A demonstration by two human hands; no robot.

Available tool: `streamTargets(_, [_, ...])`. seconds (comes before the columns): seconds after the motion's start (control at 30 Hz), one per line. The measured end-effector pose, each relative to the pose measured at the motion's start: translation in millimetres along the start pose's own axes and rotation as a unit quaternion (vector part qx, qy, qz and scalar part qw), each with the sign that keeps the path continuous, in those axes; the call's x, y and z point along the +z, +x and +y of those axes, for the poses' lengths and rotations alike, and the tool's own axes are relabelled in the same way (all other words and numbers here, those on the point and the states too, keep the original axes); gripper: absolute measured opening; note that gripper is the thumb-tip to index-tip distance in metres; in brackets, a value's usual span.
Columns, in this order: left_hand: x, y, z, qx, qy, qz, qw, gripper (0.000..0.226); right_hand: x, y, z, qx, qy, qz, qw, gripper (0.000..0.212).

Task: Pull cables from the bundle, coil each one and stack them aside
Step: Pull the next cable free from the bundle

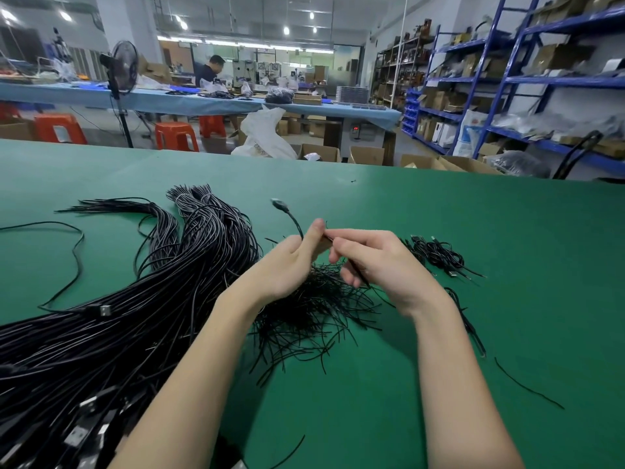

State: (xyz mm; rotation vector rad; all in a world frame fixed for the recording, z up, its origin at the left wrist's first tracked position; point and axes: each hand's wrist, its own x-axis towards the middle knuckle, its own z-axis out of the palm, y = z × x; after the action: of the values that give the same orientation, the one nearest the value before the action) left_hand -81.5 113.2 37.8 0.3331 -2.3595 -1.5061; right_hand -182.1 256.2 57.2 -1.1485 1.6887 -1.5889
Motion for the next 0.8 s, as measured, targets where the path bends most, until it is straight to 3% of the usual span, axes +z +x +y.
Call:
streamTargets(0.1, [0.4,1.9,-3.5,0.006,-0.07,0.035,0.997,0.063,4.2,-1.4,8.8,0.006,0.051,-0.019,0.999,0.024])
streamTargets(0.2, [5.4,3.4,-5.9,0.012,-0.078,0.047,0.996,0.063,6.1,-0.8,18.1,0.033,0.034,-0.009,0.999,0.017])
streamTargets(0.33, [11.6,6.6,-5.6,0.029,-0.186,0.055,0.981,0.06,3.8,-2.9,27.5,0.088,0.006,-0.022,0.996,0.017])
streamTargets(0.53, [16.2,7.9,6.7,0.048,-0.314,-0.017,0.948,0.061,7.3,-1.5,41.4,0.099,-0.03,-0.045,0.994,0.02])
streamTargets(0.63, [10.4,2.3,14.7,0.056,-0.292,-0.063,0.953,0.06,6.1,-1.4,48.4,0.097,-0.125,-0.029,0.987,0.026])
streamTargets(0.8, [-0.1,-14.5,27.5,0.0,-0.137,-0.211,0.968,0.064,-3.1,-0.3,55.8,0.068,-0.195,0.062,0.976,0.027])
